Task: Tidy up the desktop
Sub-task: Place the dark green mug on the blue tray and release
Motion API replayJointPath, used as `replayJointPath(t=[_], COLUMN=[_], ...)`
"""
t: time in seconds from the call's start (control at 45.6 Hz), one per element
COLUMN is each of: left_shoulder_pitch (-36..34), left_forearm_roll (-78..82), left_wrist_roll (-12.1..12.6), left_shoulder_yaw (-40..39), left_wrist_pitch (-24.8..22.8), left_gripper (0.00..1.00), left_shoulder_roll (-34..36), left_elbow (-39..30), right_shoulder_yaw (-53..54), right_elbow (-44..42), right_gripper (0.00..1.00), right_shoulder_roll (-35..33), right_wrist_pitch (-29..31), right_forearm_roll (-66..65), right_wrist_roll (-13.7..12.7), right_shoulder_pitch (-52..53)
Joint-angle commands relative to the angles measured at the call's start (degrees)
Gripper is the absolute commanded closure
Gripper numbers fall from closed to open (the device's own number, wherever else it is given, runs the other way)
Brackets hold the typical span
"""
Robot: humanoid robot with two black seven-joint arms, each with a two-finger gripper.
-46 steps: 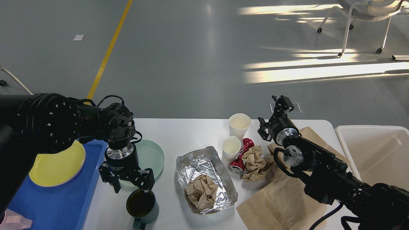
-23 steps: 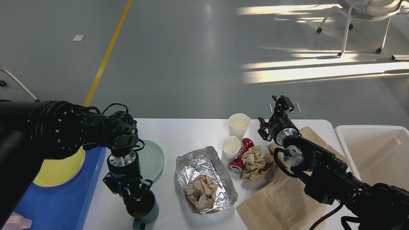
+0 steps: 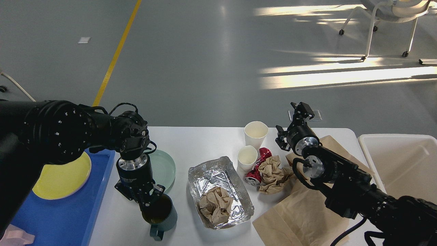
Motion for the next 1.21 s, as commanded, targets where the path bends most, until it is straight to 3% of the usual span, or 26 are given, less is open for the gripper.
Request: replayJointPath(t=[0.0,0.197,0.438,0.767,1.183], left_shoulder_pitch=[-5.3,-12.6,-11.9,-1.7,6.2], left_forearm_roll=[-0.2,-0.1,0.0,0.9,1.4], left_wrist_roll=[-1.3,-1.4,-1.0,-0.8,-0.6], left_shoulder_yaw=[0.0,1.3,4.3,6.6,6.7], left_wrist_pitch=[0.0,0.0,0.0,0.0,0.0], left_gripper=[1.00,1.00,1.00,1.00,1.00], left_shoulder_roll=[0.6,5.3,17.5,31.5,38.2], left_elbow=[-2.3,-7.6,-7.1,-4.8,-0.2], right_shoulder_yaw=[0.0,0.0,0.0,0.0,0.1], right_elbow=[0.0,0.0,0.0,0.0,0.0], right_gripper=[0.00,0.00,0.00,0.00,0.00], right_shoulder_roll=[0.0,0.0,0.0,0.0,0.0], right_wrist_pitch=[0.0,0.0,0.0,0.0,0.0], right_forearm_roll=[0.0,0.0,0.0,0.0,0.0], right_wrist_roll=[-0.1,-0.1,-0.1,-0.1,-0.1], right_shoulder_pitch=[0.0,0.0,0.0,0.0,0.0])
